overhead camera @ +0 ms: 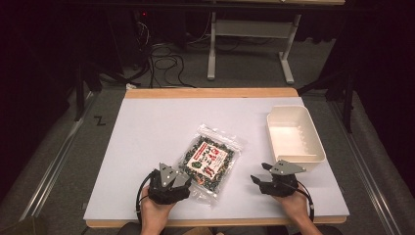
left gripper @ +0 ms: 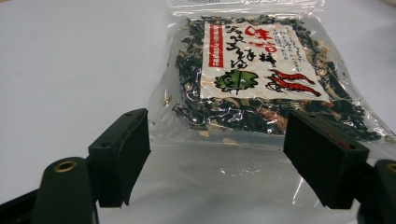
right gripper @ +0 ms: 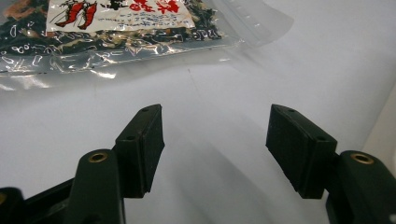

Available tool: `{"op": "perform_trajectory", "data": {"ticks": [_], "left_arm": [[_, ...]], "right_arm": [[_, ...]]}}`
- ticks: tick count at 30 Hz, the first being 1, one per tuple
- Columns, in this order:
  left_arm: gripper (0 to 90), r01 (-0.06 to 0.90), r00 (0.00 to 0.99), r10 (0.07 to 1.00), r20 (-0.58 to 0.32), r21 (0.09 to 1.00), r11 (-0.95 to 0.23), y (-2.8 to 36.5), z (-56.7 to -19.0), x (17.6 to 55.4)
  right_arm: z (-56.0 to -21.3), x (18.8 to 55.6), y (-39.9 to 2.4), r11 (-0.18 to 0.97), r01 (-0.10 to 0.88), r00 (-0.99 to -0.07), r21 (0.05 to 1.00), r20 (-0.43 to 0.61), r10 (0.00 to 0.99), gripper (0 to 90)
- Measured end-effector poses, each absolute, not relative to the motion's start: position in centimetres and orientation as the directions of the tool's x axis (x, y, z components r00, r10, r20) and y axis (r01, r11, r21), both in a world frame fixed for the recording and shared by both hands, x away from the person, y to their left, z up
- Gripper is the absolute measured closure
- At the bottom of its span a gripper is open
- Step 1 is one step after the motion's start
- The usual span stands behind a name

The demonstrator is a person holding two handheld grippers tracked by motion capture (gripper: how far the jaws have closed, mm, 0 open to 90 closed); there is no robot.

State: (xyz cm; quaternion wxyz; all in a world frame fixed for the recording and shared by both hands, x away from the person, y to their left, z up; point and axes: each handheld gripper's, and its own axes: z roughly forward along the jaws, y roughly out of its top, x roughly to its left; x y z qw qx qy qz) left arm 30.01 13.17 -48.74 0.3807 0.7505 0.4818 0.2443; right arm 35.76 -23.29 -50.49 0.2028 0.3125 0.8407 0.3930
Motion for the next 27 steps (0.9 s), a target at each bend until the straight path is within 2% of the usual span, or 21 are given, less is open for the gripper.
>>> {"op": "perform_trajectory", "data": {"ticks": [9, 13, 21, 27], "left_arm": [[23.4, 0.581, 0.448, 0.894, -0.023, 0.767, -0.271, 12.8, -49.4, 30.2], [23.0, 0.598, 0.447, 0.894, -0.015, 0.748, -0.286, 12.6, -49.8, 30.6], [22.6, 0.633, 0.42, 0.907, -0.024, 0.724, -0.273, 12.9, -50.3, 31.1], [22.6, 0.634, 0.422, 0.906, -0.016, 0.72, -0.282, 13.1, -50.4, 31.4]], "right_arm": [[-50.8, 35.9, -23.3, 0.489, 0.377, -0.726, 0.787, -0.078, 0.683, 35.5], [-50.7, 36.0, -23.7, 0.46, 0.399, -0.724, 0.793, -0.036, 0.689, 35.7], [-50.4, 35.9, -24.0, 0.453, 0.387, -0.726, 0.803, -0.039, 0.687, 37.2], [-50.0, 36.3, -23.9, 0.431, 0.399, -0.728, 0.809, -0.007, 0.686, 34.3]]}}
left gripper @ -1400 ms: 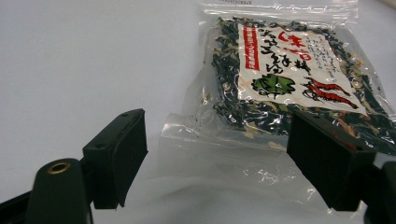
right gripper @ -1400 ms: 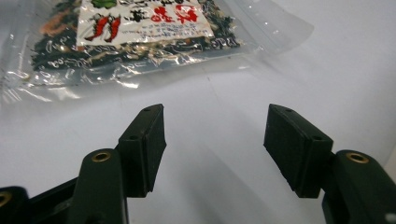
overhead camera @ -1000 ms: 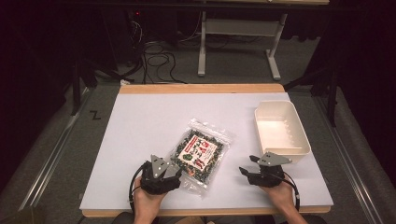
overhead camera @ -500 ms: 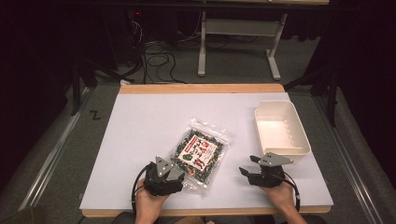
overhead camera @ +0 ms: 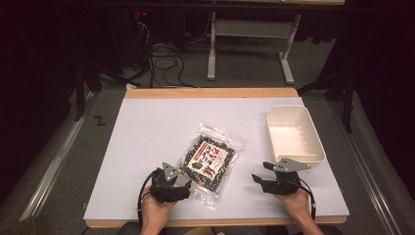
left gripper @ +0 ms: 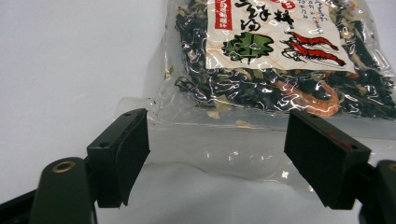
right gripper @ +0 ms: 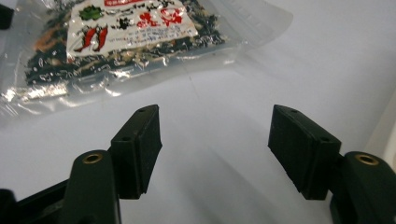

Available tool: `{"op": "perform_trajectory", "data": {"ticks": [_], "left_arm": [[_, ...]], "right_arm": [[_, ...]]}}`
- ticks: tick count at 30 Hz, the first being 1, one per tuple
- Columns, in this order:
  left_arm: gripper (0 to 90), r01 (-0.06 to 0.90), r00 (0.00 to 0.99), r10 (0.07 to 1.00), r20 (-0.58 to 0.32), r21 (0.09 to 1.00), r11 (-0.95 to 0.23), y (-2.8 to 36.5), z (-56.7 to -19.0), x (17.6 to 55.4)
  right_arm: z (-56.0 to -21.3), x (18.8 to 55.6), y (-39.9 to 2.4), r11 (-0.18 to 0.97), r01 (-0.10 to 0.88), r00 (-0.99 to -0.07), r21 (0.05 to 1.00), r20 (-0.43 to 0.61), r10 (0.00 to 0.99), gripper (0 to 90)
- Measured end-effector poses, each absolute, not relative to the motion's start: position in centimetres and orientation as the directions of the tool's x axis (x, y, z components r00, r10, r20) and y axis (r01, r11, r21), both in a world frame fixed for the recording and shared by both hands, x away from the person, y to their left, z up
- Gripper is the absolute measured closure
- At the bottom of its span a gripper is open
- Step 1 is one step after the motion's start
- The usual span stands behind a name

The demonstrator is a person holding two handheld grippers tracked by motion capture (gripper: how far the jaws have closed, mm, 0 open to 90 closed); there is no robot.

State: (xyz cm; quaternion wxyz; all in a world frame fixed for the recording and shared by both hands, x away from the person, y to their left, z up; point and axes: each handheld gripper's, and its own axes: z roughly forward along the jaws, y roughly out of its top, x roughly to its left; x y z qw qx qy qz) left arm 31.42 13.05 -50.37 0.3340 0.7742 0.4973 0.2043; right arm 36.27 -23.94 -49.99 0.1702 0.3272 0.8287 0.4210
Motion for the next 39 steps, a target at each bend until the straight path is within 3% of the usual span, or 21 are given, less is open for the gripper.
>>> {"op": "perform_trajectory", "data": {"ticks": [15, 20, 29, 39], "left_arm": [[21.0, 0.671, 0.423, 0.905, -0.032, 0.683, -0.289, 13.3, -50.8, 32.9], [20.9, 0.681, 0.425, 0.905, -0.028, 0.668, -0.299, 13.3, -51.0, 33.4], [21.0, 0.701, 0.404, 0.914, -0.037, 0.654, -0.283, 14.0, -51.2, 34.1], [21.1, 0.702, 0.407, 0.913, -0.035, 0.651, -0.288, 14.1, -51.3, 34.2]], "right_arm": [[-47.2, 39.0, -21.8, 0.463, 0.452, -0.718, 0.762, 0.003, 0.696, 34.7], [-46.0, 41.5, -19.9, 0.522, 0.456, -0.727, 0.721, -0.036, 0.685, 35.3], [-44.6, 45.0, -18.4, 0.517, 0.499, -0.689, 0.695, -0.044, 0.723, 35.5], [-45.7, 47.9, -17.3, 0.514, 0.596, -0.657, 0.616, 0.007, 0.754, 35.3]]}}
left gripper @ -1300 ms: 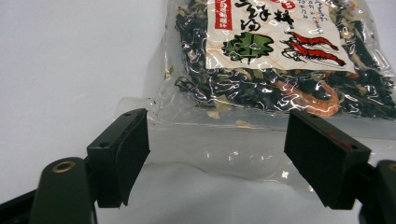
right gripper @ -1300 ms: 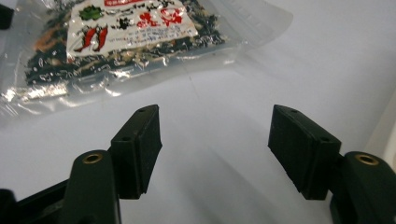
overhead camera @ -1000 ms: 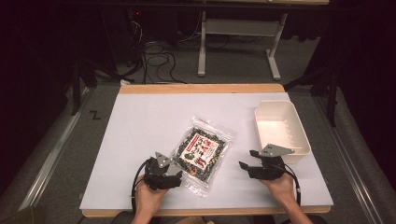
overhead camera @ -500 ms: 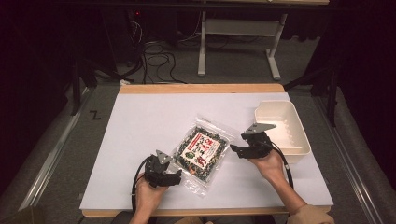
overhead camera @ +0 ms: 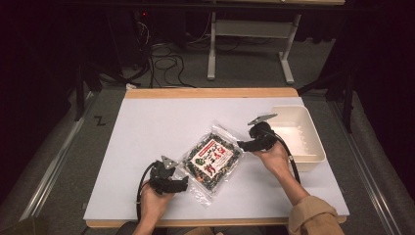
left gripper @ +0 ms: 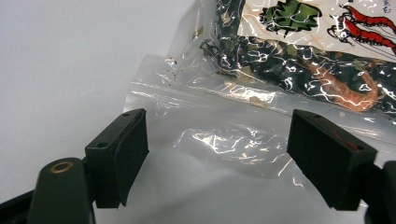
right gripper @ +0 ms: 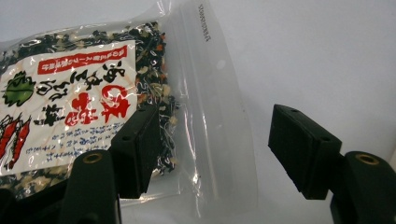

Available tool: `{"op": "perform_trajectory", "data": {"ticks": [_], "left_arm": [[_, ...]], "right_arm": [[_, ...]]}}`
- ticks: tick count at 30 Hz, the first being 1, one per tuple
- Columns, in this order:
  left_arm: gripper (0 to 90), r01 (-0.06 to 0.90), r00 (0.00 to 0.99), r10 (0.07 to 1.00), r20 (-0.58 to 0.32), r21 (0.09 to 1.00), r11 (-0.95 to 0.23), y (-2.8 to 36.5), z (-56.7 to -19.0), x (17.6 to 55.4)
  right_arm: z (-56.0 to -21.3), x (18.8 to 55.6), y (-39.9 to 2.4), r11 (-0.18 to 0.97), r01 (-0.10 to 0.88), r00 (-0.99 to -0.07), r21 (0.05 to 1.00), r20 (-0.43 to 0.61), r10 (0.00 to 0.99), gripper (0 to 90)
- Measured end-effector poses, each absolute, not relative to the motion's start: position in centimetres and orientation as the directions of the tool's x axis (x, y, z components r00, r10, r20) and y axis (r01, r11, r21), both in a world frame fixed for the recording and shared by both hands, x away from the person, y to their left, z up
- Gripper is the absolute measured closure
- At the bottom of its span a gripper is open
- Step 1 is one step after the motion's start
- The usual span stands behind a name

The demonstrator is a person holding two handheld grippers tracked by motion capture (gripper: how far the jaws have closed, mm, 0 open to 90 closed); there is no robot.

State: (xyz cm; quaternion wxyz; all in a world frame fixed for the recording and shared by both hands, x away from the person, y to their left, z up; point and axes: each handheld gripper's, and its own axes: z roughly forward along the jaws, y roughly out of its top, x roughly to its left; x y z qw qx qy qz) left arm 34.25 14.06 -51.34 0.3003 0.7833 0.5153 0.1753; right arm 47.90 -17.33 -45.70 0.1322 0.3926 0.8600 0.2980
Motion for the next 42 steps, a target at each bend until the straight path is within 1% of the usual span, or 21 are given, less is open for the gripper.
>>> {"op": "perform_trajectory", "data": {"ticks": [3, 8, 13, 17, 19, 21, 23, 29, 30, 32, 35, 36, 37, 38, 39, 40, 41, 42], "left_arm": [[21.3, 0.7, 0.409, 0.912, -0.027, 0.65, -0.295, 14.0, -51.4, 34.2], [21.5, 0.701, 0.409, 0.912, -0.027, 0.649, -0.295, 14.0, -51.4, 34.3], [22.0, 0.7, 0.408, 0.913, -0.023, 0.65, -0.297, 13.9, -51.5, 34.2], [22.0, 0.702, 0.407, 0.913, -0.029, 0.65, -0.292, 14.0, -51.5, 34.2], [22.1, 0.7, 0.407, 0.913, -0.026, 0.651, -0.293, 13.9, -51.5, 34.2], [22.1, 0.7, 0.406, 0.914, -0.024, 0.652, -0.293, 13.9, -51.5, 34.1], [22.4, 0.698, 0.406, 0.914, -0.023, 0.654, -0.294, 13.9, -51.6, 34.1], [22.5, 0.699, 0.407, 0.913, -0.028, 0.653, -0.292, 13.9, -51.6, 34.1], [22.6, 0.698, 0.407, 0.913, -0.028, 0.654, -0.292, 13.9, -51.6, 34.1], [22.8, 0.697, 0.408, 0.913, -0.024, 0.654, -0.294, 13.9, -51.6, 34.1], [22.9, 0.696, 0.409, 0.912, -0.024, 0.654, -0.295, 13.9, -51.6, 34.0], [22.9, 0.697, 0.408, 0.912, -0.026, 0.654, -0.294, 13.9, -51.6, 34.0], [22.9, 0.699, 0.408, 0.913, -0.025, 0.652, -0.294, 13.9, -51.7, 34.1], [22.9, 0.7, 0.406, 0.913, -0.024, 0.651, -0.295, 13.9, -51.7, 34.1], [22.9, 0.7, 0.406, 0.914, -0.023, 0.651, -0.294, 13.9, -51.7, 34.1], [23.0, 0.7, 0.406, 0.914, -0.023, 0.651, -0.294, 13.9, -51.7, 34.1], [23.2, 0.699, 0.405, 0.914, -0.021, 0.651, -0.295, 13.9, -51.7, 34.1], [23.4, 0.698, 0.405, 0.914, -0.019, 0.652, -0.296, 13.9, -51.7, 34.1]], "right_arm": [[-46.0, 48.3, -17.1, 0.509, 0.611, -0.653, 0.606, 0.024, 0.757, 35.3], [-47.1, 49.4, -17.1, 0.507, 0.66, -0.638, 0.555, 0.056, 0.768, 34.4], [-47.6, 49.6, -16.7, 0.494, 0.681, -0.634, 0.541, 0.098, 0.767, 35.5], [-48.1, 49.9, -16.4, 0.486, 0.713, -0.625, 0.506, 0.145, 0.767, 35.8], [-48.2, 50.0, -16.5, 0.487, 0.713, -0.627, 0.506, 0.148, 0.764, 36.1], [-48.2, 50.0, -16.5, 0.474, 0.719, -0.621, 0.508, 0.163, 0.767, 37.4], [-48.5, 50.1, -16.5, 0.464, 0.73, -0.622, 0.502, 0.205, 0.756, 40.5], [-48.4, 50.0, -16.3, 0.465, 0.729, -0.625, 0.502, 0.212, 0.751, 44.3], [-48.4, 49.9, -16.4, 0.456, 0.731, -0.622, 0.507, 0.221, 0.751, 47.2], [-48.4, 49.9, -16.4, 0.456, 0.73, -0.623, 0.509, 0.222, 0.751, 48.2], [-48.3, 49.7, -16.5, 0.448, 0.73, -0.621, 0.517, 0.228, 0.749, 58.3], [-48.3, 49.7, -16.5, 0.448, 0.73, -0.621, 0.517, 0.228, 0.749, 58.3], [-48.0, 49.7, -16.7, 0.458, 0.716, -0.642, 0.527, 0.239, 0.728, 63.5], [-47.9, 49.6, -16.7, 0.456, 0.719, -0.643, 0.524, 0.25, 0.724, 64.4], [-47.8, 49.5, -16.7, 0.474, 0.705, -0.654, 0.527, 0.227, 0.721, 66.1], [-47.8, 49.5, -16.7, 0.474, 0.705, -0.654, 0.527, 0.227, 0.721, 66.1], [-47.6, 49.1, -16.5, 0.495, 0.688, -0.665, 0.53, 0.189, 0.722, 69.9], [-47.6, 49.0, -16.4, 0.498, 0.683, -0.667, 0.535, 0.178, 0.724, 72.2]]}}
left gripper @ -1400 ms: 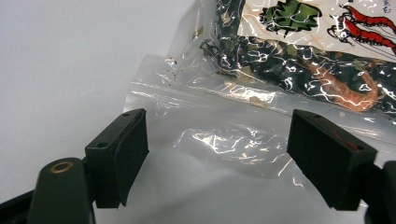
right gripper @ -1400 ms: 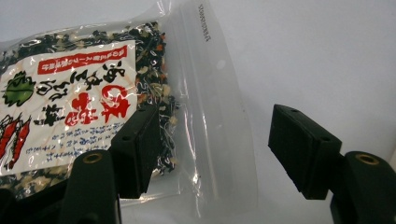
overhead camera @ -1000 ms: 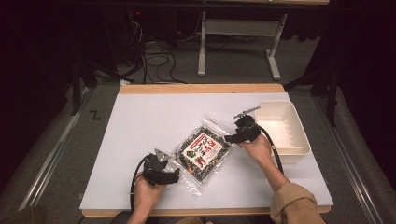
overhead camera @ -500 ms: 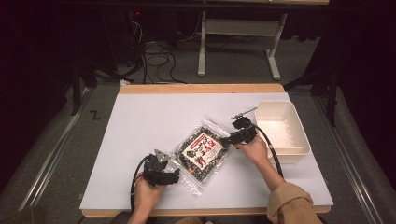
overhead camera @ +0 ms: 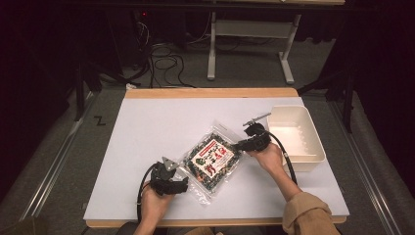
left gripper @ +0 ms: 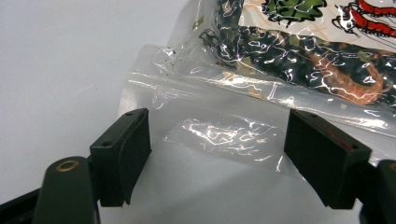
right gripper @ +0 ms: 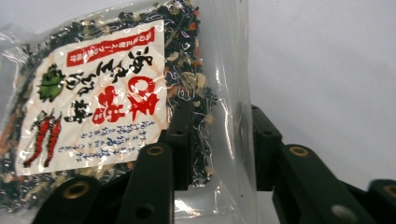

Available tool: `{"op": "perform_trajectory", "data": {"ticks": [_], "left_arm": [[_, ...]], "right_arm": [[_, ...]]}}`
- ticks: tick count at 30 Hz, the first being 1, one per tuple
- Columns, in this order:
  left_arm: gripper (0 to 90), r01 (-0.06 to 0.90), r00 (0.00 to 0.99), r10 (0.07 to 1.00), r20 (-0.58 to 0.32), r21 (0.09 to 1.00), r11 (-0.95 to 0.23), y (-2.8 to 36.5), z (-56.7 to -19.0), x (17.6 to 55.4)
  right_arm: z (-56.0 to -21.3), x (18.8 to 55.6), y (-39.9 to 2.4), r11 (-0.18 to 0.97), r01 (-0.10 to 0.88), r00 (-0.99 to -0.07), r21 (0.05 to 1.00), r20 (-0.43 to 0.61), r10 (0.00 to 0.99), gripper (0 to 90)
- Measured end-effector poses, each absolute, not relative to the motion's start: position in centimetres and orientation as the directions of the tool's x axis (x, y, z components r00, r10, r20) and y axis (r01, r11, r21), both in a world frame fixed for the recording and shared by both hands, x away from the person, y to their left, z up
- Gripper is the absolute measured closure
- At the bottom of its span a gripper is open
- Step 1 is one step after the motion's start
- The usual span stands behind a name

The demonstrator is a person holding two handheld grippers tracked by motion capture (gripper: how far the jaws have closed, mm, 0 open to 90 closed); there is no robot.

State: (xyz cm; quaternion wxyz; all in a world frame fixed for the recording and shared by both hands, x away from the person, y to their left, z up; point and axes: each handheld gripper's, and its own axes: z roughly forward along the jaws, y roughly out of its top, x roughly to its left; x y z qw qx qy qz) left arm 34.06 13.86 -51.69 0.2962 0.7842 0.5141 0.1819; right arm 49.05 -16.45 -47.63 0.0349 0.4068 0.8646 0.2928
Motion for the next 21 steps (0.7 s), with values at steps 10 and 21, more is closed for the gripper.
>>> {"op": "perform_trajectory", "data": {"ticks": [10, 21], "left_arm": [[23.6, 0.699, 0.406, 0.914, -0.021, 0.652, -0.295, 13.9, -51.8, 34.0], [23.1, 0.7, 0.409, 0.912, -0.032, 0.652, -0.291, 13.8, -51.8, 34.0]], "right_arm": [[-46.7, 48.3, -17.3, 0.48, 0.627, -0.686, 0.613, 0.143, 0.713, 89.2], [-42.8, 46.8, -17.3, 0.486, 0.519, -0.734, 0.703, 0.075, 0.675, 89.7]]}}
